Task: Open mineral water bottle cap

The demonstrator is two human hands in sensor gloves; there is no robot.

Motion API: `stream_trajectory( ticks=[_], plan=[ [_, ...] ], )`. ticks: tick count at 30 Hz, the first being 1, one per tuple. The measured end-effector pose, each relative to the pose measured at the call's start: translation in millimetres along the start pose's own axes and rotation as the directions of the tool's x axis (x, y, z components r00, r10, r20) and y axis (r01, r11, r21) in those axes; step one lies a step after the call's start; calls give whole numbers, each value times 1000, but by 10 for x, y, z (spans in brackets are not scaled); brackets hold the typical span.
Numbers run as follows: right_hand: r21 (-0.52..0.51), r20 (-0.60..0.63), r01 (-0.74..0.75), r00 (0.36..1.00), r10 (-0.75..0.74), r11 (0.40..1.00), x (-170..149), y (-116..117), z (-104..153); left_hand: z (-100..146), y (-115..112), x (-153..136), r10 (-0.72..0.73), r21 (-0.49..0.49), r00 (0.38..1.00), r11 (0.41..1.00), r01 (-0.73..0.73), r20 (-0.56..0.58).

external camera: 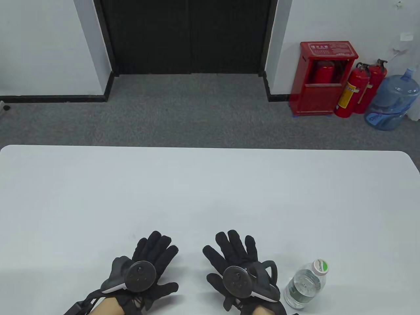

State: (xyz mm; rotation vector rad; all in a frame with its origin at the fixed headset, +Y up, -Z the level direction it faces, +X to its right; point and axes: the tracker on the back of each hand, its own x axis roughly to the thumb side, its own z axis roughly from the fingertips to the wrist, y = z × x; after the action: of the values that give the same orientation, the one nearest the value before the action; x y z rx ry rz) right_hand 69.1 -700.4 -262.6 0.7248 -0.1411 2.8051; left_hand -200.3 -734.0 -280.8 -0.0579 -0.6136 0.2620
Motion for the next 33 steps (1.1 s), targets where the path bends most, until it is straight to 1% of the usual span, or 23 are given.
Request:
stream_trajectory(
  ticks=[11, 13, 33],
  plan=[
    [-14, 1, 16, 1000, -16, 1000, -4, -24, 18, 2, 4, 8, 7, -2, 1000, 1000, -7, 5],
    [-19, 2, -7, 1000, 7, 1000, 1, -20, 16, 2, 5, 4, 5, -4, 1000, 1000, -5, 3],
    [1, -3, -7, 1000, 7, 1000, -26, -10, 27, 1, 0, -8, 20, -10, 1000, 1000, -20, -3]
  ],
)
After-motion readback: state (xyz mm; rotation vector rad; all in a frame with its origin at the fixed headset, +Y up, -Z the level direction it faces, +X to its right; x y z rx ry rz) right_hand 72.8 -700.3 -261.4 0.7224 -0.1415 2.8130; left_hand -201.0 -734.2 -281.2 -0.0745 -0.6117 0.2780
